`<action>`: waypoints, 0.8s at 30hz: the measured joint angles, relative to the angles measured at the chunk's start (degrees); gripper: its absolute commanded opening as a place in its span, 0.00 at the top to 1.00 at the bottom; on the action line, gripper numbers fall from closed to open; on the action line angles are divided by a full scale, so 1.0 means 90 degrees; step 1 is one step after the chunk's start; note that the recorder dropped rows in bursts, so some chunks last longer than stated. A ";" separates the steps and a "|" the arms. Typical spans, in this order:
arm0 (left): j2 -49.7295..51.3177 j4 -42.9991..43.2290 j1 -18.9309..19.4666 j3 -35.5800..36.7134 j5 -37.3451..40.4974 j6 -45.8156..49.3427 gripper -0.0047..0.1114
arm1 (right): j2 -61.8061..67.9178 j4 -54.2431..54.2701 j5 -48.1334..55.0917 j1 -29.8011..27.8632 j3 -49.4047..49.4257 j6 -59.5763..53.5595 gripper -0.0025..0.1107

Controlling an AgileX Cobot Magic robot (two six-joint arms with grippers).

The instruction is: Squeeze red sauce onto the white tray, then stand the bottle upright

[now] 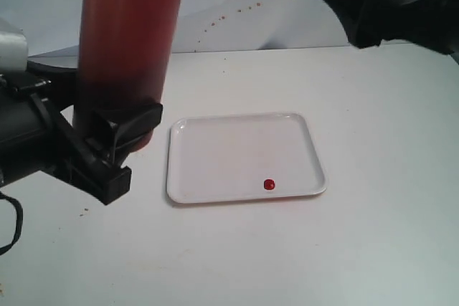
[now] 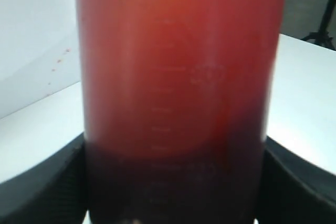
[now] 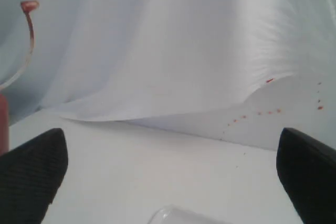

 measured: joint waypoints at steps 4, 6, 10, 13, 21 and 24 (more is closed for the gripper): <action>-0.0036 0.0044 0.0000 0.0000 -0.0368 -0.0018 0.96 | 0.0000 -0.0221 0.0055 0.0641 0.0313 0.0150 0.05; -0.0036 0.0044 0.0000 0.0000 -0.0381 -0.0016 0.96 | 0.0000 -0.0427 0.0007 0.1062 0.0501 0.0160 0.05; -0.0036 0.0059 0.0000 0.0000 -0.0515 -0.0032 0.96 | 0.0000 -0.0777 -0.0268 0.1932 0.0796 0.0174 0.05; -0.0036 0.0070 0.0000 0.0000 -0.0726 -0.0032 0.96 | 0.0000 -0.0851 -0.0394 0.2395 0.0924 0.0174 0.05; -0.0036 0.0097 0.0000 0.0000 -0.1837 0.0034 0.96 | 0.0000 -0.0875 -0.0565 0.2588 0.0961 0.0174 0.05; -0.0036 0.0142 0.0000 0.0000 -0.2404 0.0186 0.96 | 0.0000 -0.0875 -0.0791 0.2588 0.0961 0.0174 0.05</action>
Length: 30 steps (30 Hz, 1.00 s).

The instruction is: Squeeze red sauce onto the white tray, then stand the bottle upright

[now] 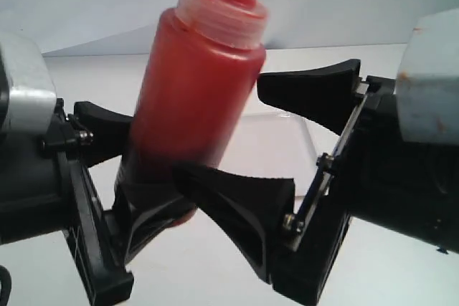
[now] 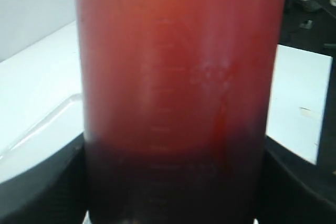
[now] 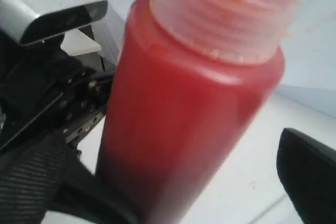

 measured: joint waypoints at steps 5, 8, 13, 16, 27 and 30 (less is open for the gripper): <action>0.0000 0.0053 0.0000 0.0000 -0.0706 0.0410 0.96 | 0.0000 0.0195 -0.0356 0.0000 0.0000 0.0010 0.08; 0.0000 -0.0136 0.0000 0.0000 -0.0984 0.0828 0.96 | 0.0000 0.0233 -0.0430 0.0000 0.0000 0.0010 0.23; 0.0000 -0.0415 0.0014 0.0000 -0.0983 0.1158 0.96 | 0.0000 0.0264 -0.0562 0.0035 0.0000 0.0025 0.62; 0.0000 -0.0415 0.0014 0.0000 -0.0983 0.1212 0.96 | 0.0000 0.0275 -0.0587 0.0049 0.0000 0.0047 0.86; 0.0000 -0.0457 0.0014 0.0000 -0.0983 0.1237 0.96 | 0.0000 0.0279 -0.0614 0.0049 0.0000 0.0047 0.98; 0.0000 -0.0443 0.0014 0.0000 -0.0983 0.1251 0.96 | 0.0000 0.0279 -0.0614 0.0049 0.0000 0.0047 0.98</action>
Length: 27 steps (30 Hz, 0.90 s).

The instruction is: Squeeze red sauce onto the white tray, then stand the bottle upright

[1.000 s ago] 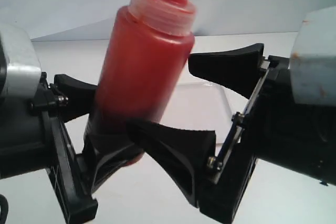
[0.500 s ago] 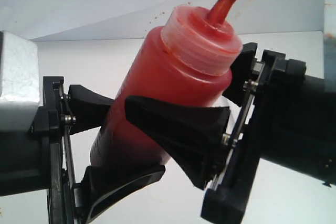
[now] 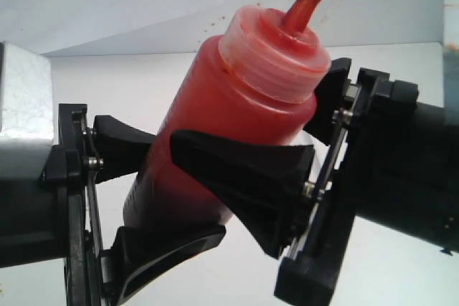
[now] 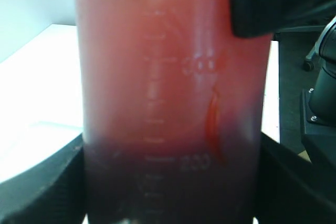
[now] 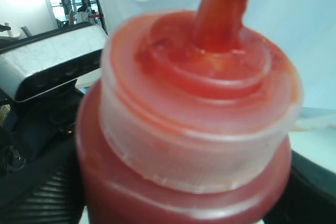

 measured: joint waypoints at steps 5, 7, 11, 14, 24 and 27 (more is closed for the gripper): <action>0.0000 0.0000 0.0000 0.0000 0.0000 0.0000 0.96 | 0.0000 0.0000 0.0000 0.0000 0.0000 0.0004 0.98; 0.0000 0.0000 0.0000 0.0000 0.0000 0.0000 0.96 | 0.0000 0.0000 0.0000 0.0000 0.0000 0.0004 0.98; 0.0000 0.0013 0.0000 0.0000 0.0011 0.0000 0.93 | 0.0000 0.0000 0.0000 0.0000 0.0000 0.0004 0.98; 0.0000 0.0013 0.0000 0.0000 0.0011 0.0000 0.86 | 0.0000 0.0000 0.0000 0.0000 0.0000 0.0004 0.98; -0.0030 -0.0031 0.0000 0.0000 0.0048 0.0014 0.06 | 0.0000 -0.0014 0.0131 0.0000 0.0004 -0.0029 0.98; -0.0045 -0.0073 0.0000 0.0000 0.0048 0.0014 0.06 | 0.0037 -0.0014 0.0328 0.0000 0.0065 -0.0042 0.98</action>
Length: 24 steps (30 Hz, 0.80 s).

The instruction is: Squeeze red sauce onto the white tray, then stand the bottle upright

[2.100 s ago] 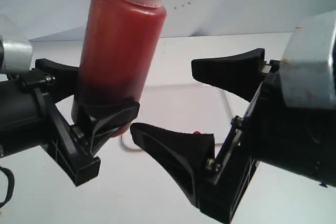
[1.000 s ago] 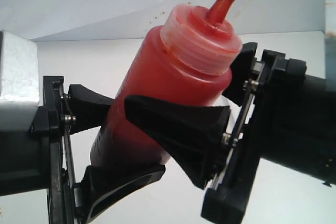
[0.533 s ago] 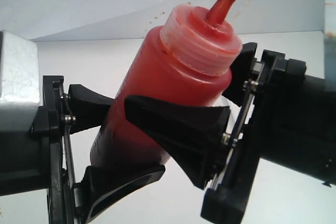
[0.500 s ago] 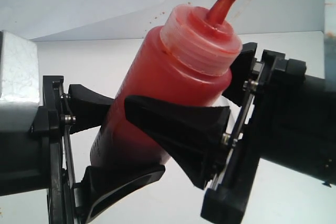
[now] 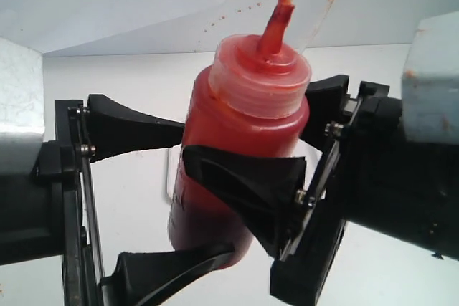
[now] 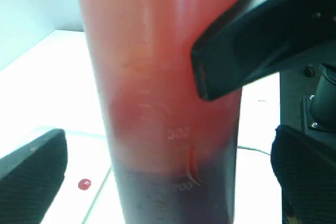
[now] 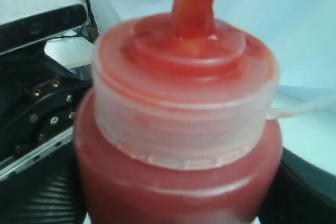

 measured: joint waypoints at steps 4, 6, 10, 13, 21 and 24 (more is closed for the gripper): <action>0.0000 0.0000 0.0000 0.0000 0.0000 0.0000 0.06 | 0.0000 0.0000 0.0056 0.0000 0.0028 -0.0053 0.98; 0.0000 0.0000 0.0000 0.0000 0.0000 0.0000 0.06 | 0.0000 0.0000 0.0086 0.0000 0.0028 -0.0180 0.98; 0.0000 0.0000 0.0000 0.0000 0.0000 0.0000 0.06 | 0.0000 0.0000 0.0326 0.0000 0.0028 -0.0445 0.98; 0.0000 0.0020 0.0000 0.0000 0.0000 0.0000 0.06 | 0.0015 0.0000 0.0525 0.0000 0.0028 -0.0545 0.98; 0.0000 0.0468 0.0000 0.0206 0.0286 -0.0089 0.06 | 0.1000 0.0000 0.0726 0.0000 0.0028 -0.1160 0.98; 0.0000 0.0544 0.0000 0.0305 0.0865 -0.0305 0.06 | 0.1679 0.0033 0.0537 -0.0011 0.0028 -0.1213 0.98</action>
